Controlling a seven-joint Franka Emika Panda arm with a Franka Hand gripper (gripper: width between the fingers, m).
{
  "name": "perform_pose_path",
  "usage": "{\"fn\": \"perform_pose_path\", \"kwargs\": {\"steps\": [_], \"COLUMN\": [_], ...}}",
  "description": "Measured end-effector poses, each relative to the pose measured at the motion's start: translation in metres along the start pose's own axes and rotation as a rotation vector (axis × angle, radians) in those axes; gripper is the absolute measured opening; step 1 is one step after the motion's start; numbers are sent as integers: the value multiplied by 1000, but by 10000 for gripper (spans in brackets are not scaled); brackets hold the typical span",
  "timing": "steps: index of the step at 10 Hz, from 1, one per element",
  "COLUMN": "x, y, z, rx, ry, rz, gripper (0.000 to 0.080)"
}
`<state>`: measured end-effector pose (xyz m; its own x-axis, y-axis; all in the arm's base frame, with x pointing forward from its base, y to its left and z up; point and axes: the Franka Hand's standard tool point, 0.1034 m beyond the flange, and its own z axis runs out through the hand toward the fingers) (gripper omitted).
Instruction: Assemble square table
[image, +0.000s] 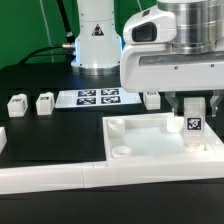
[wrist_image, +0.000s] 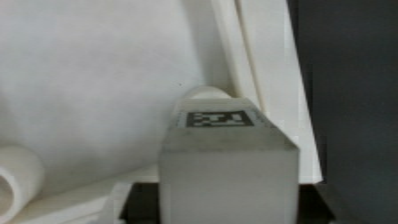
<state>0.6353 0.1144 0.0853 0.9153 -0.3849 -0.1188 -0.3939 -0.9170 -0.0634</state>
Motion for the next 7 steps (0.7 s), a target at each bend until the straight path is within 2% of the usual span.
{"fn": "perform_pose_path", "kwargs": {"steps": [2, 3, 5, 7], "x": [-1, 0, 0, 0], "y": [-2, -1, 4, 4], "z": [1, 3, 3, 3], "rx": [-5, 18, 86, 92], "ry": [0, -3, -10, -3], "rz": [311, 505, 809, 865], "gripper": [291, 291, 291, 292]}}
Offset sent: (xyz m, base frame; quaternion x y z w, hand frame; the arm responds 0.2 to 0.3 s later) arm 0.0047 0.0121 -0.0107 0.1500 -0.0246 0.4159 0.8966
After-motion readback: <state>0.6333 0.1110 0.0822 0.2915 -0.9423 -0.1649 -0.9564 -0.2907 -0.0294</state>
